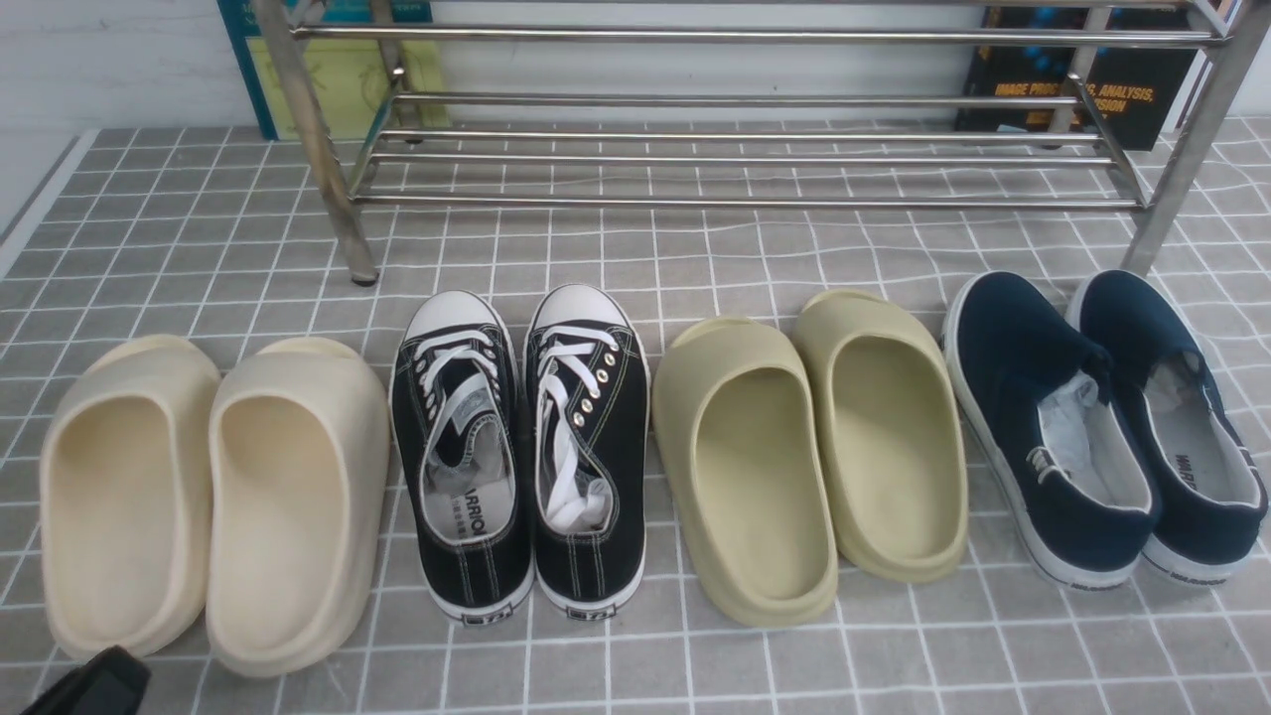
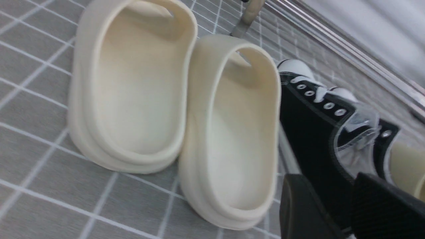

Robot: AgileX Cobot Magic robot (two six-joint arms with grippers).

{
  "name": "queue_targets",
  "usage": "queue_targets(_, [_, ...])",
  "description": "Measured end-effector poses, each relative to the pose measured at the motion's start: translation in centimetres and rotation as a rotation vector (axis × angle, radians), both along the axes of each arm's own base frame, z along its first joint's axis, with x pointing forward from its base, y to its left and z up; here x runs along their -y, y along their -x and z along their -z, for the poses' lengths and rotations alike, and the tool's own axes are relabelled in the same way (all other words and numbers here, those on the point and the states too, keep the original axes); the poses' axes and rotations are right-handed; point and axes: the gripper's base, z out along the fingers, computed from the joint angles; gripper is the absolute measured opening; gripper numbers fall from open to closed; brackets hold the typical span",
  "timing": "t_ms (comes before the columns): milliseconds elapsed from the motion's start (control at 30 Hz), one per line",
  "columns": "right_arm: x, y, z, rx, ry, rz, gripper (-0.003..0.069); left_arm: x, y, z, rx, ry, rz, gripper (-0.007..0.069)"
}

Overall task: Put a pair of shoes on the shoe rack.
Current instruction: Use the left arm to grab the shoe closest to it

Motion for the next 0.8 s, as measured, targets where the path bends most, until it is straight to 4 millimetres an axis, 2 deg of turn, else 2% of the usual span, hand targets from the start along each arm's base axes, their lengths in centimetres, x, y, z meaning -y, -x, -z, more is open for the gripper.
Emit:
queue_targets(33, [0.0,0.0,0.0,0.000,0.000,0.000,0.0245,0.3,0.0,-0.2,0.010,0.171,0.001,0.0239])
queue_targets(67, [0.0,0.0,0.0,0.000,0.000,0.000,0.0245,0.4,0.0,-0.3,0.011,0.209,0.003,0.0239])
queue_targets(167, [0.0,0.0,0.0,0.000,0.000,0.000,0.0245,0.8,0.0,-0.8,0.025,0.517,0.007,0.0239])
queue_targets(300, [0.0,0.0,0.0,0.000,0.000,0.000,0.0245,1.0,0.0,-1.2,0.041,0.713,0.010,0.0239])
queue_targets(533, [0.0,0.0,0.0,0.000,0.000,0.000,0.0245,0.8,-0.1,-1.5,0.068,0.776,-0.009,0.0239])
queue_targets(700, [0.0,0.0,0.0,0.000,0.000,0.000,0.0245,1.1,0.1,-2.3,0.071,0.732,0.033,0.0239])
queue_targets(733, [0.0,0.0,0.0,0.000,0.000,0.000,0.0245,1.4,0.5,-4.3,0.110,0.616,0.094,0.0239])
queue_targets(800, [0.0,0.0,0.0,0.000,0.000,0.000,0.0245,1.8,1.3,-6.9,0.168,0.439,0.158,0.0236])
